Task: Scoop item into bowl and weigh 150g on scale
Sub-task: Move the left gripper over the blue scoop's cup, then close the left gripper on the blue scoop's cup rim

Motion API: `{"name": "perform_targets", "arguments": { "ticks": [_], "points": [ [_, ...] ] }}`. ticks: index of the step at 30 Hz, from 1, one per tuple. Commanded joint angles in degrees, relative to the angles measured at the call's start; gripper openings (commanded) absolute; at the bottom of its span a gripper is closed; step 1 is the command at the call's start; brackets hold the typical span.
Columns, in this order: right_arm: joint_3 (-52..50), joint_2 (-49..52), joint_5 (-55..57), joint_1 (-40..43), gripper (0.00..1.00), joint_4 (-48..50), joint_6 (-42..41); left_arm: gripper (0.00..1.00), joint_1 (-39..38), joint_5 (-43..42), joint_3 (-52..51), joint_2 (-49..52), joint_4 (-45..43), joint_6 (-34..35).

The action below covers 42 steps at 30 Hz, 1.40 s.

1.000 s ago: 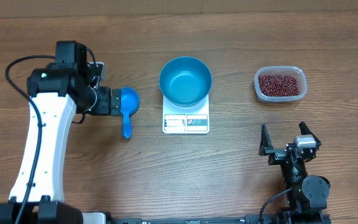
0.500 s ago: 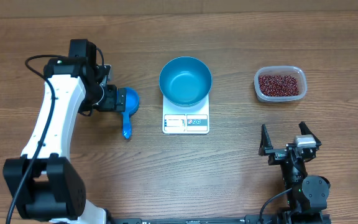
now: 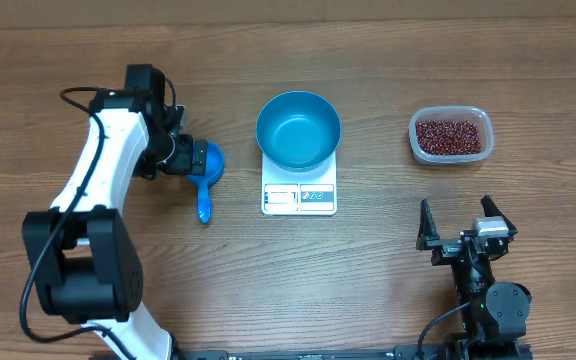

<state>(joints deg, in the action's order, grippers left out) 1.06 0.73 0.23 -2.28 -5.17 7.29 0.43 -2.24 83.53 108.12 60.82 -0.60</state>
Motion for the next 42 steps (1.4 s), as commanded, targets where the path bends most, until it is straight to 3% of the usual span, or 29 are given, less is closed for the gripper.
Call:
{"name": "perform_targets", "arguments": {
  "ticks": [1,21,42],
  "points": [
    [-0.59,-0.59,-0.37,0.11,1.00,0.33,0.50,0.99,0.31,2.34,1.42,2.05,-1.40,-0.26],
    [-0.59,-0.59,-0.35,0.11,1.00,0.33,0.52,1.00,0.31,3.91,1.40,10.25,-7.80,-0.02],
    [-0.59,-0.59,-0.37,0.11,1.00,0.33,0.52,1.00,0.31,3.89,1.38,10.86,-8.57,-0.02]
  ]
}}
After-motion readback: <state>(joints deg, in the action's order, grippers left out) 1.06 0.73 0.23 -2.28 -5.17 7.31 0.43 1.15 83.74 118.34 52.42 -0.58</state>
